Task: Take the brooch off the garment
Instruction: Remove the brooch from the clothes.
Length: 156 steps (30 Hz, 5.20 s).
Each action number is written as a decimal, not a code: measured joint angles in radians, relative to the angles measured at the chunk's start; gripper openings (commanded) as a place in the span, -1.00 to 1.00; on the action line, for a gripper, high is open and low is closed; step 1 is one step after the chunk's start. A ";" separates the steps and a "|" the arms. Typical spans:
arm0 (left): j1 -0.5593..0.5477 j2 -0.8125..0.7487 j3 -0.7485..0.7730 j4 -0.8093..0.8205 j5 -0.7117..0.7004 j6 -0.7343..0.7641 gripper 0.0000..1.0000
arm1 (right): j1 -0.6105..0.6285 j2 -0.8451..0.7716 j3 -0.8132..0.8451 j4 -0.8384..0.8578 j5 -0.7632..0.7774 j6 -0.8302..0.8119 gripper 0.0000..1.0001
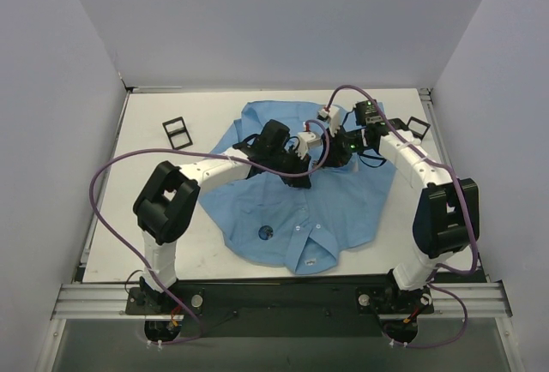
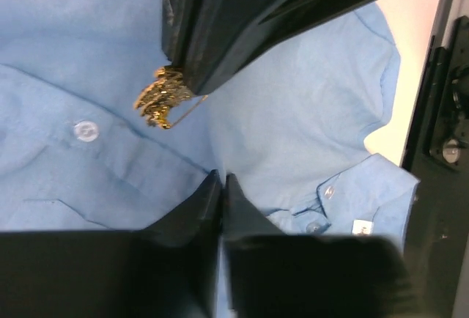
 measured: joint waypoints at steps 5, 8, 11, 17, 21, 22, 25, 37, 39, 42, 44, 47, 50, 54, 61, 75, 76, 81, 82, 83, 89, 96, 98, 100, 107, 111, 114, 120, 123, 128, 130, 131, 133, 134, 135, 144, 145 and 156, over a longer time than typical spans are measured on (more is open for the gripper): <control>0.001 0.008 0.003 -0.014 -0.015 0.031 -1.00 | 0.000 -0.013 -0.008 0.000 0.000 -0.008 -1.00; 0.001 0.008 0.009 -0.040 -0.027 0.065 -1.00 | 0.000 -0.013 -0.010 -0.010 0.001 -0.039 -1.00; 0.002 0.007 0.011 -0.068 -0.049 0.098 -1.00 | -0.001 -0.013 -0.010 -0.028 0.001 -0.082 -1.00; 0.018 -0.022 0.015 -0.125 -0.106 0.155 -1.00 | -0.001 -0.013 -0.010 -0.069 -0.003 -0.165 -1.00; 0.022 -0.050 0.025 -0.140 -0.150 0.179 -1.00 | 0.000 -0.013 -0.010 -0.091 -0.014 -0.196 -1.00; 0.022 -0.053 0.026 -0.141 -0.159 0.182 -1.00 | 0.001 -0.013 -0.010 -0.093 -0.014 -0.200 -1.00; 0.021 -0.055 0.031 -0.144 -0.182 0.194 -0.47 | 0.011 -0.013 -0.010 -0.095 -0.009 -0.197 -1.00; 0.033 -0.071 0.031 -0.174 -0.143 0.239 0.02 | -0.008 -0.013 -0.010 -0.130 -0.011 -0.097 -1.00; 0.034 -0.088 0.031 -0.174 -0.120 0.248 0.04 | -0.010 -0.013 -0.009 -0.143 -0.022 -0.089 -1.00; 0.034 -0.123 0.031 -0.172 -0.080 0.253 0.06 | -0.014 -0.013 -0.009 -0.167 -0.043 -0.082 -1.00; 0.032 -0.144 0.031 -0.164 -0.052 0.254 0.07 | -0.014 -0.013 -0.009 -0.187 -0.056 -0.082 -1.00; 0.023 -0.156 0.033 -0.159 -0.017 0.254 0.07 | -0.014 -0.013 -0.009 -0.213 -0.071 -0.090 -1.00; -0.002 -0.155 0.037 -0.165 -0.004 0.254 0.07 | -0.014 -0.015 -0.009 -0.240 -0.084 -0.102 -1.00; -0.044 -0.141 0.064 -0.170 0.006 0.255 0.07 | -0.014 -0.016 -0.005 -0.290 -0.099 -0.128 -1.00; -0.075 -0.108 0.097 -0.172 0.031 0.244 0.10 | -0.014 -0.052 -0.005 -0.354 -0.117 -0.180 -1.00; -0.078 -0.107 0.098 -0.172 0.082 0.226 0.13 | -0.016 -0.064 -0.014 -0.387 -0.139 -0.217 -1.00; -0.078 -0.107 0.098 -0.172 0.087 0.225 0.13 | -0.016 -0.064 -0.016 -0.388 -0.141 -0.220 -1.00; -0.083 -0.107 0.098 -0.172 0.105 0.221 0.12 | -0.018 -0.064 -0.018 -0.404 -0.153 -0.237 -1.00; -0.084 -0.107 0.098 -0.172 0.106 0.220 0.12 | -0.019 -0.064 -0.018 -0.407 -0.154 -0.239 -1.00; -0.085 -0.107 0.098 -0.172 0.108 0.220 0.12 | -0.019 -0.064 -0.018 -0.410 -0.157 -0.242 -1.00; -0.089 -0.107 0.098 -0.172 0.128 0.221 0.13 | -0.021 -0.064 -0.018 -0.425 -0.169 -0.264 -1.00; -0.091 -0.106 0.098 -0.168 0.152 0.219 0.14 | -0.021 -0.063 -0.018 -0.454 -0.193 -0.290 -1.00; -0.090 -0.105 0.098 -0.160 0.166 0.212 0.15 | -0.023 -0.063 -0.018 -0.460 -0.201 -0.294 -1.00; -0.085 -0.104 0.096 -0.150 0.185 0.201 0.14 | -0.025 -0.063 -0.018 -0.467 -0.210 -0.295 -1.00; -0.014 -0.103 0.041 -0.029 0.303 0.086 0.15 | -0.030 -0.057 -0.018 -0.483 -0.228 -0.320 -1.00; 0.005 -0.103 0.026 -0.023 0.302 0.075 0.15 | -0.030 -0.056 -0.018 -0.488 -0.232 -0.332 -1.00; -0.015 -0.103 0.023 -0.026 0.303 0.084 0.14 | -0.031 -0.056 -0.018 -0.489 -0.240 -0.334 -1.00; -0.034 -0.103 0.008 -0.012 0.328 0.090 0.14 | -0.069 -0.056 -0.018 -0.495 -0.284 -0.334 -1.00; -0.032 -0.103 -0.012 0.003 0.335 0.080 0.15 | -0.087 -0.056 -0.018 -0.502 -0.309 -0.335 -1.00; -0.033 -0.103 -0.020 0.047 0.336 0.043 0.13 | -0.098 -0.055 -0.018 -0.519 -0.341 -0.343 -1.00; -0.033 -0.103 -0.028 0.083 0.336 0.018 0.12 | -0.099 -0.053 -0.017 -0.527 -0.350 -0.349 -1.00; -0.033 -0.103 -0.033 0.103 0.336 0.006 0.12 | -0.099 -0.052 -0.017 -0.532 -0.355 -0.354 -1.00; -0.035 -0.103 -0.044 0.145 0.337 -0.024 0.12 | -0.099 -0.047 -0.016 -0.542 -0.365 -0.364 -1.00; -0.036 -0.103 -0.046 0.156 0.336 -0.036 0.11 | -0.100 -0.045 -0.016 -0.545 -0.368 -0.366 -1.00; -0.037 -0.103 -0.046 0.165 0.336 -0.043 0.11 | -0.100 -0.040 -0.016 -0.550 -0.372 -0.369 -1.00; -0.060 -0.102 -0.046 0.192 0.332 -0.057 0.00 | -0.106 -0.034 -0.010 -0.588 -0.398 -0.395 -1.00; -0.060 -0.102 -0.046 0.193 0.332 -0.057 0.00 | -0.108 -0.034 -0.010 -0.590 -0.401 -0.396 -1.00; -0.068 -0.100 -0.046 0.188 0.326 -0.033 -0.08 | -0.135 -0.034 -0.001 -0.607 -0.430 -0.406 -1.00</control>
